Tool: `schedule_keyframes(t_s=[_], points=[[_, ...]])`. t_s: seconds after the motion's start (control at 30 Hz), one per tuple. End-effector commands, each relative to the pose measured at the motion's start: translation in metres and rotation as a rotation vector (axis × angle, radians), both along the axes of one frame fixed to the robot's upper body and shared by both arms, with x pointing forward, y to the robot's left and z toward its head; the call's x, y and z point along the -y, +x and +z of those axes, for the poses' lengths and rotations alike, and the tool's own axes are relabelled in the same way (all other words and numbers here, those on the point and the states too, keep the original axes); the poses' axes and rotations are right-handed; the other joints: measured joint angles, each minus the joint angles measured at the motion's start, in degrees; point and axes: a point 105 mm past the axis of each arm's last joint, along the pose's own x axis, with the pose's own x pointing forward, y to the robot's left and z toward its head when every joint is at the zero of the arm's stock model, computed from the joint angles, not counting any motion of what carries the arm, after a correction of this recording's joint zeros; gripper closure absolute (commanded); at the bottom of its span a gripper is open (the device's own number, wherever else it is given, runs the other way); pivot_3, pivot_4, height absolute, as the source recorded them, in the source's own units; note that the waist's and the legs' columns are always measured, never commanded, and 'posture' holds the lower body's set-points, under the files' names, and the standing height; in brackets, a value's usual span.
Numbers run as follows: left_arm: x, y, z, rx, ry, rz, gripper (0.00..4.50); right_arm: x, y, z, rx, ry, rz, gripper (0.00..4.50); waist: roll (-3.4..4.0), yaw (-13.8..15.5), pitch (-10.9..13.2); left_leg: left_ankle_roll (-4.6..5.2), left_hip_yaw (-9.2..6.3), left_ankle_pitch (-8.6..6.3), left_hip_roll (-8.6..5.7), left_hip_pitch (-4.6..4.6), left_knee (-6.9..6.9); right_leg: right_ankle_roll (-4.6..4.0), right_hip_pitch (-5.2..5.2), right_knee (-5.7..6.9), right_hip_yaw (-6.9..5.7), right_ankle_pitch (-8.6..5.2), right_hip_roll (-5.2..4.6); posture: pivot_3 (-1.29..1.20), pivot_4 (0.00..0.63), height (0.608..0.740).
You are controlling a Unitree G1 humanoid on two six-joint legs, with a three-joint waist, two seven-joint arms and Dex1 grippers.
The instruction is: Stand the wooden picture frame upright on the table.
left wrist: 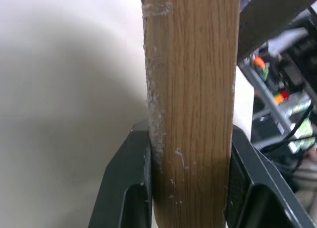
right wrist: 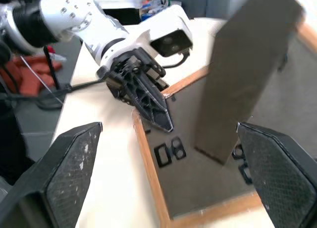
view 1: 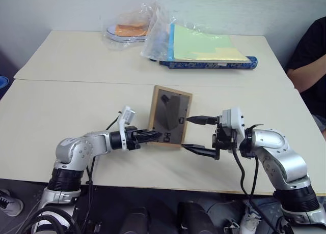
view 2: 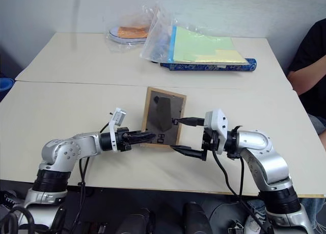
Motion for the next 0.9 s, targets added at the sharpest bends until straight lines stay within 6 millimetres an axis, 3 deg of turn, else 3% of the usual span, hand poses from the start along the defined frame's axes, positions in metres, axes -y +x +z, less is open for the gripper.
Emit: schedule_keyframes(t_s=[0.03,0.1,0.27,0.47,0.67,0.77,0.9], points=[[-0.014,-0.010,0.006,-0.193,-0.098,-0.023,3.20,0.024,0.006,0.016,0.276,-0.080,-0.069,0.05,0.00,0.13,0.00,0.00,0.00,0.00,0.00,0.00,0.00,0.00,0.00,0.00,0.00,0.00,0.00,0.00,0.150,0.740],[-0.017,-0.020,0.014,-0.287,-0.189,-0.081,3.20,0.030,0.005,0.017,0.475,-0.202,-0.054,0.05,-0.02,0.18,0.03,0.00,0.00,0.00,-0.03,0.00,0.01,0.00,0.00,0.00,-0.01,0.00,-0.01,0.00,0.150,0.740],[-0.021,-0.036,0.020,-0.461,-0.217,-0.218,3.20,0.035,0.016,0.001,0.841,-0.435,-0.028,0.05,-0.12,0.03,0.09,-0.01,0.00,0.01,-0.03,-0.01,0.01,0.00,-0.05,0.02,0.01,0.00,-0.02,0.00,0.150,0.740],[-0.014,-0.048,0.028,-0.537,-0.211,-0.317,3.20,0.010,0.029,-0.009,1.007,-0.409,-0.032,0.05,-0.11,-0.26,0.10,-0.06,-0.01,0.03,-0.04,0.00,0.03,0.00,-0.09,0.04,0.05,0.00,-0.02,0.00,0.150,0.740],[-0.009,-0.047,0.036,-0.554,-0.257,-0.312,3.20,-0.010,0.031,-0.023,1.042,-0.379,-0.010,0.05,-0.10,-0.73,0.11,-0.10,-0.05,0.05,-0.04,0.00,0.10,0.00,-0.11,0.09,0.04,0.00,0.01,0.00,0.150,0.740],[-0.008,-0.046,0.035,-0.555,-0.262,-0.304,3.20,-0.012,0.031,-0.016,1.091,-0.321,-0.049,0.58,-0.09,-1.11,0.11,-0.11,-0.05,0.06,-0.06,0.00,0.09,0.00,-0.11,0.10,0.05,0.00,0.00,0.00,0.150,0.740],[-0.008,-0.044,0.039,-0.546,-0.285,-0.306,3.20,-0.006,0.040,-0.019,1.020,-0.296,-0.152,1.97,-0.09,-1.31,0.11,-0.13,-0.06,0.07,-0.06,0.00,0.09,0.00,-0.12,0.10,0.06,0.00,0.07,0.00,0.150,0.740]])
